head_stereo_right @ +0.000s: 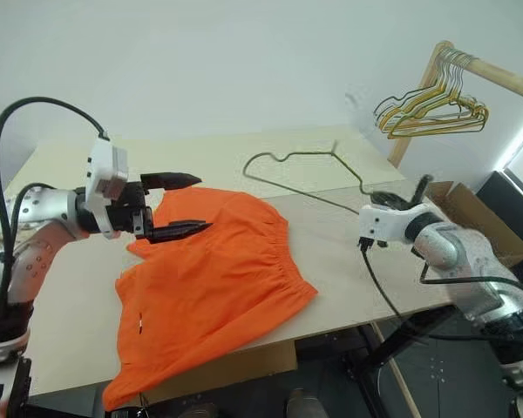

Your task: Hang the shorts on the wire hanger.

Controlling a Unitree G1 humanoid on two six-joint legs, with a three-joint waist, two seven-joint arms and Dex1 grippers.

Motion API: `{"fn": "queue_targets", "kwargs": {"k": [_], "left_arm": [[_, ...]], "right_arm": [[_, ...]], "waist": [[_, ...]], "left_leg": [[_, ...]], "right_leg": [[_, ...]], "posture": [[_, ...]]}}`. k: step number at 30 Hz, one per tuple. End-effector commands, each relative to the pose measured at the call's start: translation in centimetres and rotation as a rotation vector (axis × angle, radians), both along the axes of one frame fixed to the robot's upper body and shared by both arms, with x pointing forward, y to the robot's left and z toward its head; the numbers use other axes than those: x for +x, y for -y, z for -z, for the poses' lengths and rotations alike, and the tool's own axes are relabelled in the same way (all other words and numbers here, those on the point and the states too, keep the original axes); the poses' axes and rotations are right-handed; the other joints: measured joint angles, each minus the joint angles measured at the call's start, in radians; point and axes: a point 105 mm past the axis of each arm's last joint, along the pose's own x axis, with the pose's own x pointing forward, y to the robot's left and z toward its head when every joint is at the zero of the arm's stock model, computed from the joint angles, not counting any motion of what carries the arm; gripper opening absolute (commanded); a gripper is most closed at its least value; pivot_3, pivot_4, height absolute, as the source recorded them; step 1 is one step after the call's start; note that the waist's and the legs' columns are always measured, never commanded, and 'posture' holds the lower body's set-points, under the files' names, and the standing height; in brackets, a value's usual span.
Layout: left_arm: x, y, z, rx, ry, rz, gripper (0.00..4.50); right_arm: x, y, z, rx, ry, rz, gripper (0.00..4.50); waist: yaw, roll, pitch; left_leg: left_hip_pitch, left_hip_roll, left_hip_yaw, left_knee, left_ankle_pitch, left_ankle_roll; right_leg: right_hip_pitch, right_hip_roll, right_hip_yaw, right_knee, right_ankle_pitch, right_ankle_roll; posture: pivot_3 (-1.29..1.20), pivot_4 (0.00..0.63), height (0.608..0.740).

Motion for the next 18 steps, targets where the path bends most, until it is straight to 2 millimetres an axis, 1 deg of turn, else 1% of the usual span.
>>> {"fn": "queue_targets", "kwargs": {"k": [1, 3, 5, 8, 12, 15, 18], "left_arm": [[0.7, -0.3, -1.2, 0.002, -0.015, 0.031, 4.50], [1.8, -0.2, -1.3, 0.018, -0.023, 0.010, 4.50], [2.8, 0.1, -0.9, 0.046, -0.081, -0.013, 4.50], [2.6, 0.5, 0.3, 0.147, -0.152, 0.057, 4.50], [2.4, 0.9, 2.5, 0.289, -0.179, 0.126, 4.50], [2.3, 1.2, 3.4, 0.330, -0.206, 0.158, 4.50], [3.0, 1.5, 4.8, 0.393, -0.216, 0.117, 4.50]], "right_arm": [[-0.2, -1.7, -1.4, -0.131, 0.138, -0.176, 0.05], [-0.2, -2.8, -1.5, -0.167, 0.166, -0.253, 0.05], [-0.3, -4.2, -1.7, -0.188, 0.193, -0.326, 0.05], [-0.2, -5.6, -2.2, -0.210, 0.236, -0.391, 0.05], [0.2, -6.4, -3.0, -0.219, 0.276, -0.412, 0.05], [0.4, -6.7, -3.3, -0.221, 0.295, -0.418, 0.05], [0.4, -6.9, -3.7, -0.217, 0.309, -0.416, 0.05]], "waist": [[-0.004, 0.000, 0.000], [-0.006, 0.000, 0.000], [-0.008, 0.000, 0.000], [-0.018, 0.000, 0.000], [-0.030, 0.000, 0.000], [-0.030, 0.000, 0.000], [-0.031, 0.000, 0.000]], "left_leg": [[0.000, 0.000, 0.000, 0.000, 0.000, 0.000], [0.000, 0.000, 0.000, 0.000, 0.000, 0.000], [0.000, 0.000, 0.000, 0.000, 0.000, 0.000], [0.000, 0.000, -0.001, 0.001, 0.000, 0.000], [-0.001, 0.000, -0.002, 0.001, 0.000, 0.001], [-0.001, 0.000, -0.002, 0.001, 0.000, 0.001], [-0.001, 0.000, -0.002, 0.001, 0.000, 0.001]], "right_leg": [[0.000, 0.000, 0.000, 0.000, 0.000, 0.000], [0.000, 0.001, 0.000, 0.000, 0.000, 0.000], [0.000, 0.001, 0.000, 0.000, 0.000, 0.000], [0.000, 0.001, 0.001, 0.000, 0.000, 0.000], [0.000, 0.000, 0.002, 0.000, 0.000, 0.000], [0.000, 0.001, 0.001, 0.000, 0.000, 0.000], [0.000, 0.001, 0.001, 0.001, 0.000, 0.000]], "posture": [[-0.07, 0.000, 0.740], [-0.07, 0.000, 0.740], [-0.08, 0.000, 0.740], [-0.08, 0.000, 0.740], [-0.09, 0.000, 0.740], [-0.09, 0.000, 0.740], [-0.10, 0.000, 0.740]]}}
